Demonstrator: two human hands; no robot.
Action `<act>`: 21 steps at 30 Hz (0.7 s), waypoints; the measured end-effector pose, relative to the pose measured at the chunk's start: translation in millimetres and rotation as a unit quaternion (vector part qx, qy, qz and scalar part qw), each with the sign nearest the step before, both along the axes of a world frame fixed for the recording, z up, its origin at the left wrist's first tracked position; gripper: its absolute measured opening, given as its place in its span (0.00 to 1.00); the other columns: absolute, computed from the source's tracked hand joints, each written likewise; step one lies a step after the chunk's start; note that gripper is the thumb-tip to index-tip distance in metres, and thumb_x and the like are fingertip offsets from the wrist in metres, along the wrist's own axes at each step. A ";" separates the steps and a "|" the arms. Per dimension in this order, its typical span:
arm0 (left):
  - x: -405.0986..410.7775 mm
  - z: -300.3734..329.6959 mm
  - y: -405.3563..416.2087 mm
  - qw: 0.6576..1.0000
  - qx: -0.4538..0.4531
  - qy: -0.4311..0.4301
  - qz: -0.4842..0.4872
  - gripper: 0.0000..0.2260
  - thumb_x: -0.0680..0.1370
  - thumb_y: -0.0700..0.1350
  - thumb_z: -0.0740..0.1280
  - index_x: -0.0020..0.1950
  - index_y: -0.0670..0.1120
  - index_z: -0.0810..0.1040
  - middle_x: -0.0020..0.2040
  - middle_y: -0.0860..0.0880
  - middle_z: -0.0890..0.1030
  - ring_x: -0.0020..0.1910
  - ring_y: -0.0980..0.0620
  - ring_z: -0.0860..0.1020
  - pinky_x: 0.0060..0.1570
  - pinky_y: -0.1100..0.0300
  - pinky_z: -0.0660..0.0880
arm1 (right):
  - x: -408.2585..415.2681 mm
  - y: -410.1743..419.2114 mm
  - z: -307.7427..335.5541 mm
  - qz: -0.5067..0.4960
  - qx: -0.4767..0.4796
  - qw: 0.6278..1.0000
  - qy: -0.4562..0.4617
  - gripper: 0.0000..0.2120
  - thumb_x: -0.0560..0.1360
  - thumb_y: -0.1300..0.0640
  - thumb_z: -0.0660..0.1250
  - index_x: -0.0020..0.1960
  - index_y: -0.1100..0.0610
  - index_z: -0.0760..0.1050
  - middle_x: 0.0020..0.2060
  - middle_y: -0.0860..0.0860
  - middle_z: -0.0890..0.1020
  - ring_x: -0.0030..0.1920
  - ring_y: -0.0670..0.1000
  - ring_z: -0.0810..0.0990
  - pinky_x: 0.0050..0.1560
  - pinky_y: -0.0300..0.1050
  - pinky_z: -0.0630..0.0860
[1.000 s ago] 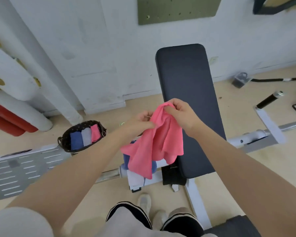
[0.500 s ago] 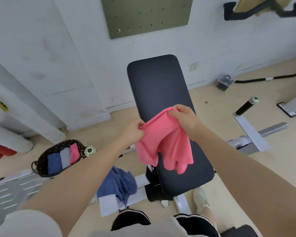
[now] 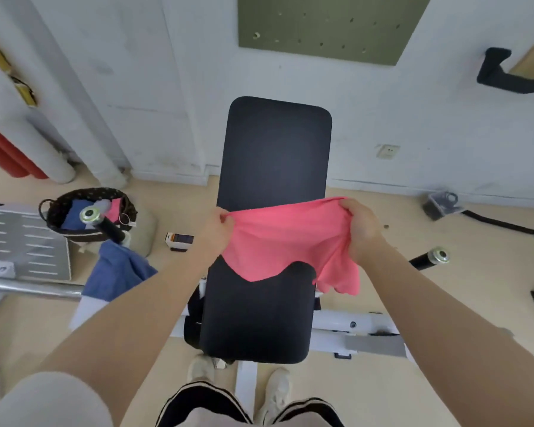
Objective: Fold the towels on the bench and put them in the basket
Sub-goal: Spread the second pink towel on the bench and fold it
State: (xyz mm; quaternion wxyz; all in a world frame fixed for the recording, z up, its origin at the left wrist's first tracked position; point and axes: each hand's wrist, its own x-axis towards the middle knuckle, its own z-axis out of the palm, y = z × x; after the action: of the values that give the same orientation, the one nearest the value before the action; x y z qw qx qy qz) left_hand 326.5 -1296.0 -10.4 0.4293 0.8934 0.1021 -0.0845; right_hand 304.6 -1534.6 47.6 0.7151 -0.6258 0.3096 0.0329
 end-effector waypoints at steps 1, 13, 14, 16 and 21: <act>-2.6 10.1 -5.6 0.996 -0.076 0.038 0.017 0.08 0.77 0.45 0.59 0.46 0.45 0.76 0.40 0.42 0.77 0.38 0.43 0.74 0.41 0.54 0.73 | 0.6 -4.3 -4.1 -0.005 -0.024 1.000 0.007 0.12 0.76 0.60 0.60 0.34 0.54 0.74 0.30 0.49 0.76 0.36 0.49 0.72 0.39 0.43 0.68; 5.1 101.4 -35.7 0.954 -0.193 0.082 -0.213 0.08 0.75 0.47 0.67 0.45 0.44 0.82 0.43 0.50 0.82 0.43 0.52 0.78 0.50 0.55 0.73 | -0.9 38.7 67.4 0.391 -0.116 0.895 -0.180 0.25 0.76 0.59 0.66 0.69 0.47 0.64 0.65 0.45 0.71 0.66 0.43 0.69 0.64 0.39 0.67; 6.2 105.2 -34.3 0.951 -0.207 0.082 -0.213 0.07 0.75 0.45 0.67 0.44 0.44 0.83 0.42 0.50 0.82 0.43 0.52 0.79 0.50 0.55 0.74 | 1.2 44.3 70.6 0.426 -0.138 0.878 -0.169 0.27 0.75 0.59 0.68 0.70 0.47 0.63 0.63 0.44 0.72 0.64 0.43 0.70 0.63 0.38 0.68; 9.0 110.0 -29.6 0.942 -0.247 0.078 -0.212 0.06 0.76 0.41 0.67 0.42 0.46 0.83 0.42 0.51 0.83 0.44 0.53 0.80 0.50 0.57 0.76 | 3.8 56.1 73.8 0.463 -0.187 0.852 -0.155 0.29 0.72 0.60 0.70 0.70 0.49 0.63 0.58 0.43 0.73 0.58 0.41 0.73 0.56 0.32 0.71; 14.5 96.9 -5.4 0.968 -0.156 0.037 -0.195 0.07 0.73 0.48 0.72 0.42 0.47 0.76 0.38 0.50 0.78 0.38 0.54 0.77 0.40 0.62 0.74 | 9.3 76.2 60.0 0.393 -0.405 0.810 -0.158 0.10 0.73 0.59 0.65 0.54 0.56 0.77 0.41 0.44 0.77 0.43 0.47 0.75 0.37 0.31 0.68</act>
State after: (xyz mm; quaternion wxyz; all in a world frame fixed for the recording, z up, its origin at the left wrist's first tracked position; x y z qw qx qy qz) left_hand 341.0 -1301.4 86.6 0.5346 0.8143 -0.0723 -0.2144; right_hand 313.9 -1458.4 107.6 0.3620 -0.9236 -0.0951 0.0833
